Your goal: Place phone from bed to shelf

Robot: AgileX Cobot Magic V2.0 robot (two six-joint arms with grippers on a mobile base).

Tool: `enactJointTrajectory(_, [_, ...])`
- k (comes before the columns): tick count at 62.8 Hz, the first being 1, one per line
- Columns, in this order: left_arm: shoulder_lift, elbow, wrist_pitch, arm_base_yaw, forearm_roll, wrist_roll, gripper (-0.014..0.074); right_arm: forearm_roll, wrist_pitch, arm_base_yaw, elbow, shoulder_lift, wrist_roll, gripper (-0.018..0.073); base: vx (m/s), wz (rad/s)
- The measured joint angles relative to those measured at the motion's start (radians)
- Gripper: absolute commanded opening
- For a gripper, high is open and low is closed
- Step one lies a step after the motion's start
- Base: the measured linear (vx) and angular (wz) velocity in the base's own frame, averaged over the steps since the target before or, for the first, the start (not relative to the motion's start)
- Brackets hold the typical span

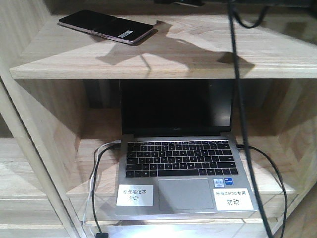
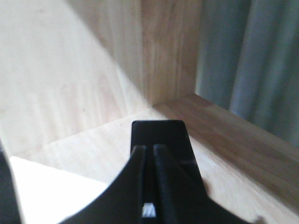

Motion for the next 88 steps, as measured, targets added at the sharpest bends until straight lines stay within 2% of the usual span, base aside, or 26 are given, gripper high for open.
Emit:
enactJointTrajectory(10, [0.0, 0.0, 0.0, 0.0, 0.0, 0.0, 0.0001, -0.016, -0.106, 0.0, 0.156, -0.122, 0.011, -0.0005, 0.0, 0.0])
enactJointTrajectory(19, [0.0, 0.0, 0.0, 0.0, 0.0, 0.0, 0.0001, -0.016, -0.216, 0.0, 0.33, -0.264, -0.029, -0.0005, 0.0, 0.0])
enactJointTrajectory(28, [0.0, 0.0, 0.0, 0.0, 0.0, 0.0, 0.0001, -0.016, -0.268, 0.0, 0.472, -0.409, -0.044, -0.0005, 0.0, 0.0])
enactJointTrajectory(62, [0.0, 0.0, 0.0, 0.0, 0.0, 0.0, 0.0001, -0.01, -0.366, 0.0, 1.025, -0.974, -0.047, -0.0005, 0.0, 0.0])
enactJointTrajectory(75, [0.0, 0.0, 0.0, 0.0, 0.0, 0.0, 0.0001, -0.008, -0.37, 0.0, 1.185, -1.161, -0.047, -0.0005, 0.0, 0.0])
enactJointTrajectory(88, [0.0, 0.0, 0.0, 0.0, 0.0, 0.0, 0.0001, -0.008, -0.371, 0.0, 1.275, -1.273, -0.047, -0.0005, 0.0, 0.0])
